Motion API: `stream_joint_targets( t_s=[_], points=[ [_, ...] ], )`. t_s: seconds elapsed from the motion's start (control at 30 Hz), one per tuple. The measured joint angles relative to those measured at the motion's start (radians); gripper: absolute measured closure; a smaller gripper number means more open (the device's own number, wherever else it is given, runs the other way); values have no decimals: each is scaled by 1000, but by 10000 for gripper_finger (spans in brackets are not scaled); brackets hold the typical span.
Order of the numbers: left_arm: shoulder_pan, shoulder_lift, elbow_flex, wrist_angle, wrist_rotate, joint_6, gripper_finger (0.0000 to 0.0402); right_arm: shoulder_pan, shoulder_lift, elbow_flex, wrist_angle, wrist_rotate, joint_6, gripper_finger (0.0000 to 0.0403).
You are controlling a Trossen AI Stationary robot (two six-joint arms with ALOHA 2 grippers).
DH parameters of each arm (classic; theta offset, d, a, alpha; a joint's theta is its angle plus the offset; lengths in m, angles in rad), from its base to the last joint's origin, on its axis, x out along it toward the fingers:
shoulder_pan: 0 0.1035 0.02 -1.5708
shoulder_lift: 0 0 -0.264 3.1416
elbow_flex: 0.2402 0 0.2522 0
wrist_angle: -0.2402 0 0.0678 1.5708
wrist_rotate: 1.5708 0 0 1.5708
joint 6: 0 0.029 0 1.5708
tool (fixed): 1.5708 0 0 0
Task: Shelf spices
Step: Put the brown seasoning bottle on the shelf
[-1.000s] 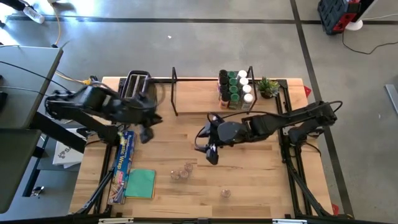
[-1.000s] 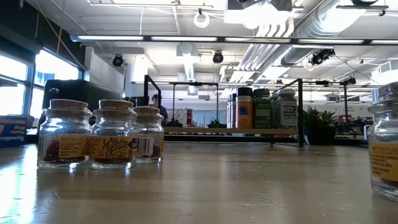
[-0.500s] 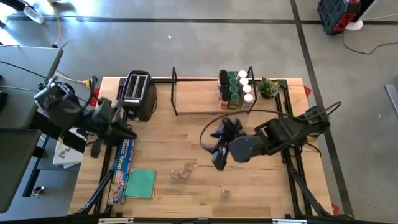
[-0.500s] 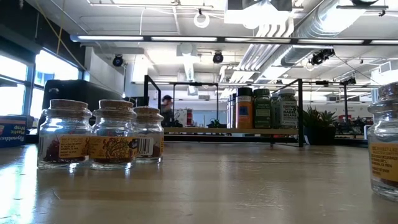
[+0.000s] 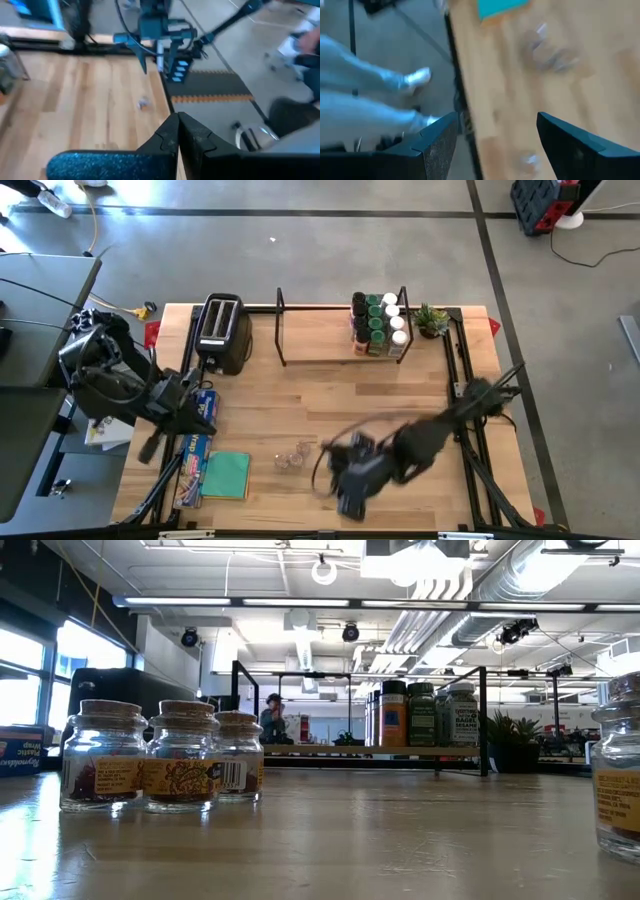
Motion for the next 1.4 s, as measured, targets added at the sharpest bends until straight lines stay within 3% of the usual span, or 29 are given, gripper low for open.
stream_joint_targets(
  t_s=[0.13,0.37,0.57,0.8,1.1,1.27,1.4],
  points=[
    [0,-37,1,-81,116,-29,399,63,99,-1,76,-79,41,137],
    [1,-95,1,-161,95,-86,399,96,168,-1,27,-120,24,137],
    [0,-122,1,-162,-63,-126,399,97,169,-30,-260,-45,-162,137],
    [2,-121,1,-164,-260,-179,399,154,170,-212,-101,-55,-529,137],
    [2,-122,1,-185,-307,-216,399,142,158,-244,-18,-54,-342,137],
    [2,-122,1,-183,-349,-202,399,118,151,-257,-144,29,-274,137],
    [3,-126,2,-175,-385,-202,399,120,104,-387,-78,-77,-175,137]
  ],
)
